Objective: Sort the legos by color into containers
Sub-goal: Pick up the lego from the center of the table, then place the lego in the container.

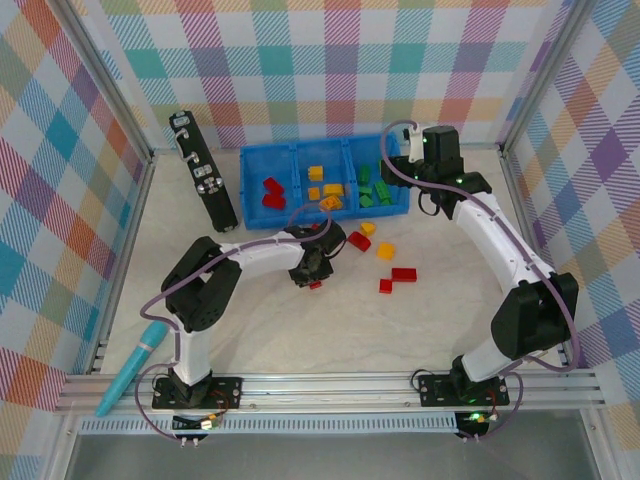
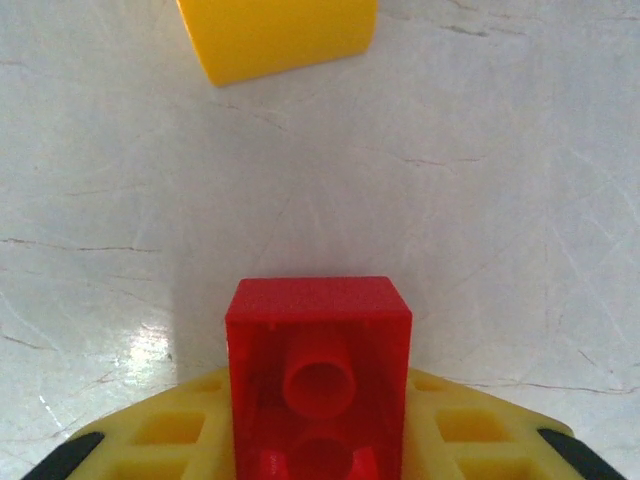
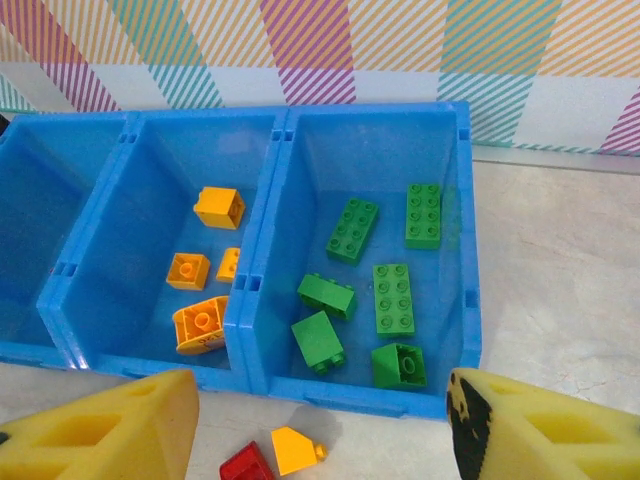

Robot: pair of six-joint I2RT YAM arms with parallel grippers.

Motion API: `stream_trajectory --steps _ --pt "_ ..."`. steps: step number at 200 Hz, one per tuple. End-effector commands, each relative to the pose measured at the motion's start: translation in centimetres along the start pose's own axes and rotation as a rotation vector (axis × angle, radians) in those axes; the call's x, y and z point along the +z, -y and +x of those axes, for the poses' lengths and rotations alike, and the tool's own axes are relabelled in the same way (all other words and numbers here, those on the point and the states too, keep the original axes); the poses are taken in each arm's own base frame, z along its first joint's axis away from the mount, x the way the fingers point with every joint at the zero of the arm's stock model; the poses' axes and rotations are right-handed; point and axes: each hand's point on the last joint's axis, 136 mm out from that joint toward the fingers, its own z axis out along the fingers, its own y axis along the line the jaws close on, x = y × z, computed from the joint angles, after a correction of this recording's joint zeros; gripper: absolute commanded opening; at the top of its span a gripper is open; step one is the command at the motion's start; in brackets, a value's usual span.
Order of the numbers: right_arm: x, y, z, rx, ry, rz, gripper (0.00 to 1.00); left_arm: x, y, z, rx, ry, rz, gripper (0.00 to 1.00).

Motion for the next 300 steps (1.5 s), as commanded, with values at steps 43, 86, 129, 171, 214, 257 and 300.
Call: stream_trajectory --steps 43,86,129,171,214,257,300 --pt "-0.6 -2.1 7.1 0.195 -0.245 -0.211 0.69 -9.2 -2.2 -3.3 0.202 0.029 -0.047 0.28" --pt "-1.4 -0.5 13.8 0.254 -0.378 -0.118 0.69 -16.4 -1.9 -13.4 0.187 0.187 0.06 0.28" --pt "-2.5 0.8 18.4 0.281 -0.477 -0.033 0.69 -17.3 -3.0 -21.5 0.202 0.356 0.003 0.29" --pt "-3.7 2.0 22.1 0.306 -0.572 0.05 0.76 -13.6 -2.4 -25.2 0.168 0.388 0.004 0.29" --pt "-4.1 2.4 24.2 0.33 -0.624 0.08 0.85 -10.9 -1.8 -28.8 0.146 0.416 0.004 0.3" --pt "-3.4 2.5 25.9 0.355 -0.666 0.086 0.87 -7.1 -3.0 -29.9 0.126 0.36 -0.035 0.31" --pt "-2.8 2.2 27.4 0.383 -0.707 0.08 0.87 -5.9 -4.6 -30.5 0.105 0.359 -0.067 0.35"
